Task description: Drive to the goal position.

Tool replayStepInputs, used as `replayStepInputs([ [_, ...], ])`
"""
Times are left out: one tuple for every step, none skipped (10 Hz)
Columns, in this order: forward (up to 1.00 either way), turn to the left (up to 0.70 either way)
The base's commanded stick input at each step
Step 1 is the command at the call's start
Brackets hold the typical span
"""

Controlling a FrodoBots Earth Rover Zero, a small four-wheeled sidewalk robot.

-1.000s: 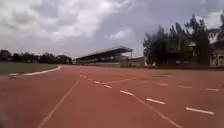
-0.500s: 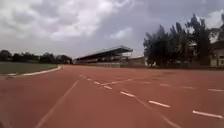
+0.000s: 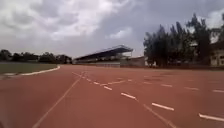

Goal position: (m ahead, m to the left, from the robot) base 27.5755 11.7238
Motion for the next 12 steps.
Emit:
replayStepInputs([
  [0.30, 0.00],
  [0.30, 0.00],
  [0.30, 0.00],
  [0.30, 0.00],
  [0.30, 0.00],
  [0.30, 0.00],
  [0.30, 0.00],
  [0.30, 0.00],
  [0.30, 0.00],
  [0.30, 0.00],
  [0.30, 0.00],
  [0.30, 0.00],
])
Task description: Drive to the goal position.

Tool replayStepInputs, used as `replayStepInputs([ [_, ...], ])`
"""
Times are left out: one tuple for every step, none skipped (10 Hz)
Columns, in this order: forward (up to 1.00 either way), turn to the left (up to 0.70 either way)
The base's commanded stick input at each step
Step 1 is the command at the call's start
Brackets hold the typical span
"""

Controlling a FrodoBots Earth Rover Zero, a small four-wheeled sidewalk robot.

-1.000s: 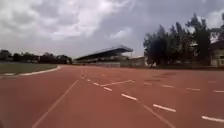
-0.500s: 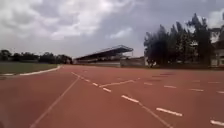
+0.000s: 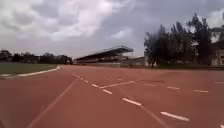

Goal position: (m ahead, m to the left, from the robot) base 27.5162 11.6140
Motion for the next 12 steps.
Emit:
replayStepInputs([
  [0.30, 0.00],
  [0.30, 0.00],
  [0.30, 0.00],
  [0.30, 0.00],
  [0.30, 0.00],
  [0.30, 0.00],
  [0.30, 0.00],
  [0.30, 0.00],
  [0.30, 0.00],
  [0.30, 0.00],
  [0.30, 0.00],
  [0.30, 0.00],
])
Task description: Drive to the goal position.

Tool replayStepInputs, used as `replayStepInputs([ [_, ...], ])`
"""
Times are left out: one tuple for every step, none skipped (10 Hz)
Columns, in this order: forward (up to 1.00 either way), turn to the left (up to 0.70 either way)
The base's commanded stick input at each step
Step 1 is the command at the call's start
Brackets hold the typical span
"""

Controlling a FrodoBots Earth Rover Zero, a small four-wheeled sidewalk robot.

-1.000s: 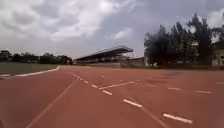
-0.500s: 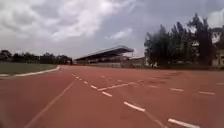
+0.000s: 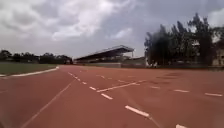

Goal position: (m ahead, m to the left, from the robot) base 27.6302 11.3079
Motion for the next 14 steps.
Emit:
replayStepInputs([
  [0.30, 0.00],
  [0.30, 0.00],
  [0.30, 0.00],
  [0.30, 0.00],
  [0.30, 0.00],
  [0.30, 0.00],
  [0.30, 0.00],
  [0.30, 0.00],
  [0.30, 0.00],
  [0.30, 0.00],
  [0.30, 0.00],
  [0.30, 0.00],
  [0.30, 0.00],
  [0.30, 0.00],
])
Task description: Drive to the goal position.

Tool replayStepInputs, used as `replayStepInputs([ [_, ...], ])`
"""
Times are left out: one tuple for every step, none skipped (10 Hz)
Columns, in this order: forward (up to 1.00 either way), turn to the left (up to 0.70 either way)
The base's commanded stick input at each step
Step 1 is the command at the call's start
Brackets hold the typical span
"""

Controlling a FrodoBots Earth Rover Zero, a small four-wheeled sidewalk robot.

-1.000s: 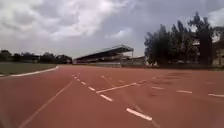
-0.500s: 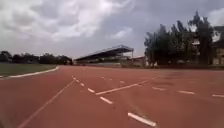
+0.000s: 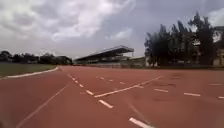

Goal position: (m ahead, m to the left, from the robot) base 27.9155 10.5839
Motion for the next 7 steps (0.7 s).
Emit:
replayStepInputs([
  [0.30, 0.00],
  [0.30, 0.00],
  [0.30, 0.00],
  [0.30, 0.00],
  [0.30, 0.00],
  [0.30, 0.00],
  [0.30, 0.00],
])
